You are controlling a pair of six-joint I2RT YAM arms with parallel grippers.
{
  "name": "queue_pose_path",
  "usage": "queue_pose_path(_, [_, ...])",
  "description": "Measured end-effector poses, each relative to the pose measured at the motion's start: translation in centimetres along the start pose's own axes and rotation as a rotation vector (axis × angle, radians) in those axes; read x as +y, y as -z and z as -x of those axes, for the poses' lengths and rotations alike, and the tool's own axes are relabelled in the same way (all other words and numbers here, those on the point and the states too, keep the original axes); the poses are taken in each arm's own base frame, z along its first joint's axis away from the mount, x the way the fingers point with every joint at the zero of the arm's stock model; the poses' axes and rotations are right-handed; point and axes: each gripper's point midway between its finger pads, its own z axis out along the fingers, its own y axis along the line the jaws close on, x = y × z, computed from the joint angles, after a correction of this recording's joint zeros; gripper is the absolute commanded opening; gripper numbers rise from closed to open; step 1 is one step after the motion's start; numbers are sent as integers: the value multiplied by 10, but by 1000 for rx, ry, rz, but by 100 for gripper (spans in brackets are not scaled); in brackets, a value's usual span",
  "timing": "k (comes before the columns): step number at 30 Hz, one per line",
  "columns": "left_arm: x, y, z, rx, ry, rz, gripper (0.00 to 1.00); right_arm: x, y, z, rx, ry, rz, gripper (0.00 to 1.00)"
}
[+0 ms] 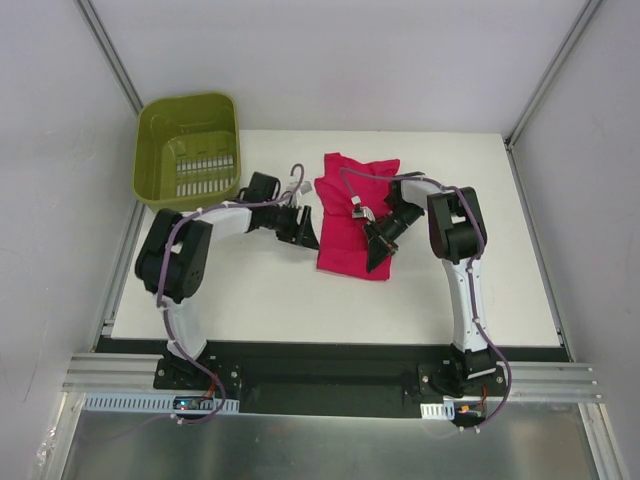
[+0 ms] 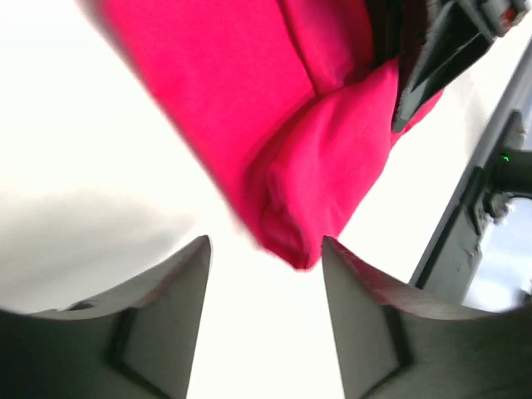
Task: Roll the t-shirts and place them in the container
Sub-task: Roll the T-shirt to the center of the board.
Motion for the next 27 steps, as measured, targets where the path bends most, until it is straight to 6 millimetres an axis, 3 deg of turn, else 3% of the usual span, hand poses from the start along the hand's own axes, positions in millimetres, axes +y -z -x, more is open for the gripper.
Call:
queue_pose_path(3, [-7, 31, 10, -55, -92, 47, 64, 0, 0, 0, 5, -41, -4, 6])
queue_pose_path(7, [-43, 48, 9, -78, -415, 78, 67, 0, 0, 0, 13, -99, -11, 6])
queue_pose_path(11, [-66, 34, -30, -4, -776, 64, 68, 0, 0, 0, 20, -135, -18, 6])
queue_pose_path(15, [-53, 13, -71, 93, -1037, 78, 68, 0, 0, -1, 22, -148, -21, 6])
queue_pose_path(17, [-46, 7, -72, 104, -1136, 103, 68, 0, 0, -1, 23, -151, -22, 6])
queue_pose_path(23, [-52, -14, -46, 29, -1383, 143, 66, 0, 0, -1, 24, -157, -23, 6])
queue_pose_path(27, [-54, -26, -48, 39, -1457, 122, 51, -1, 0, -1, 25, -159, -24, 6])
